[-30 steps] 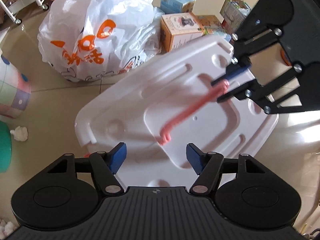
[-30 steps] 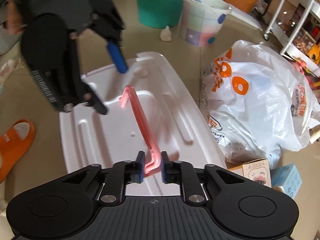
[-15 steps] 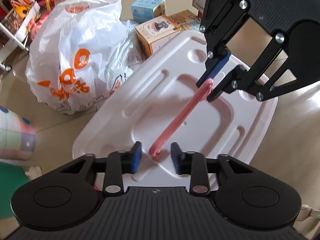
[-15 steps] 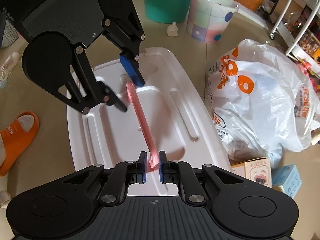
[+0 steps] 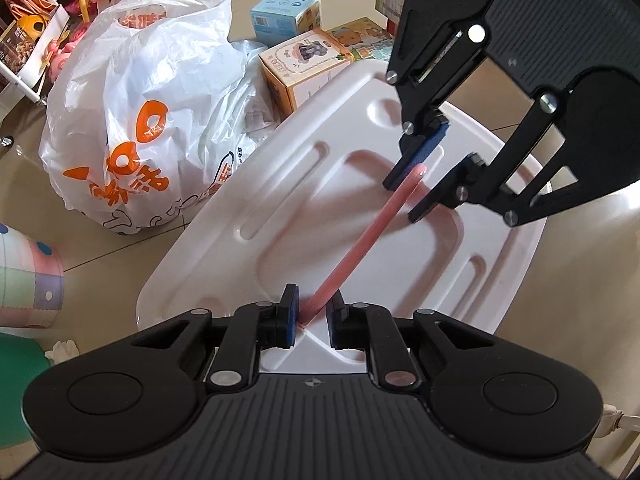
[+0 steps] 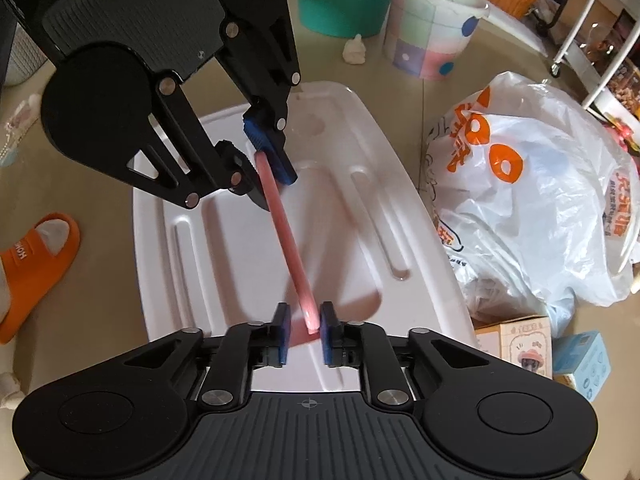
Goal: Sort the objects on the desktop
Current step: 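Press the lid down onto the tub with both grippers on the handle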
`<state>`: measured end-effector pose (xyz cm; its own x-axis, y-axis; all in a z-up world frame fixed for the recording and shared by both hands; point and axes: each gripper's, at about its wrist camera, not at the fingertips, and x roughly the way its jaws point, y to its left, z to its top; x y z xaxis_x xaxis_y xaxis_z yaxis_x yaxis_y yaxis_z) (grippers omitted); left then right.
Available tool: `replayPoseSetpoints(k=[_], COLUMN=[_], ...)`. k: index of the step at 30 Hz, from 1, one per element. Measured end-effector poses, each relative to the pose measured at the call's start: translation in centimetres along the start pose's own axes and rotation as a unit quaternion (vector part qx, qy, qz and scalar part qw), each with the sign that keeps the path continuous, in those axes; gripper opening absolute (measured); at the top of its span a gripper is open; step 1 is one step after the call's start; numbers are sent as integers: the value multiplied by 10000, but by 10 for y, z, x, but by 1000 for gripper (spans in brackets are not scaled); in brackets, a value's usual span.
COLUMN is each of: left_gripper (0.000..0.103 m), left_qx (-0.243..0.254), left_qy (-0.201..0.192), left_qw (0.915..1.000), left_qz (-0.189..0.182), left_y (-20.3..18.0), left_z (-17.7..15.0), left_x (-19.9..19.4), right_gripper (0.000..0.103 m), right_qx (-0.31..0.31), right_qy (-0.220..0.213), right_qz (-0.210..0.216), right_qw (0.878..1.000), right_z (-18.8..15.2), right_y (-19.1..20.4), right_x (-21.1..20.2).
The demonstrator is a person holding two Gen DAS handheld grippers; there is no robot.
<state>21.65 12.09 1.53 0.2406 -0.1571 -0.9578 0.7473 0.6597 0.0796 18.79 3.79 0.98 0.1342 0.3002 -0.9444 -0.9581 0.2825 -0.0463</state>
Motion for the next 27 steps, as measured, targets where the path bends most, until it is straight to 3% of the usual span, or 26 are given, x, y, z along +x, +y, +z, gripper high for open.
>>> replayPoseSetpoints(k=[4,12,27], left_gripper=[15,15,17], left_qx=[-50,-22,-5], left_qy=[23,102,23], left_qw=[10000,9999,9997], left_qz=[-13,61,256], left_y=[1,-1,-6], left_z=[0,2,2], left_x=[0,0,3], right_gripper=[8,8,9], right_qx=[-145,-595,-292], right_qy=[-85,48,-55], right_qz=[-137,-229,-249], right_qw=[9998,9980,9992], right_z=[3,12,11], right_y=[1,8,-4], right_x=[1,-3,8])
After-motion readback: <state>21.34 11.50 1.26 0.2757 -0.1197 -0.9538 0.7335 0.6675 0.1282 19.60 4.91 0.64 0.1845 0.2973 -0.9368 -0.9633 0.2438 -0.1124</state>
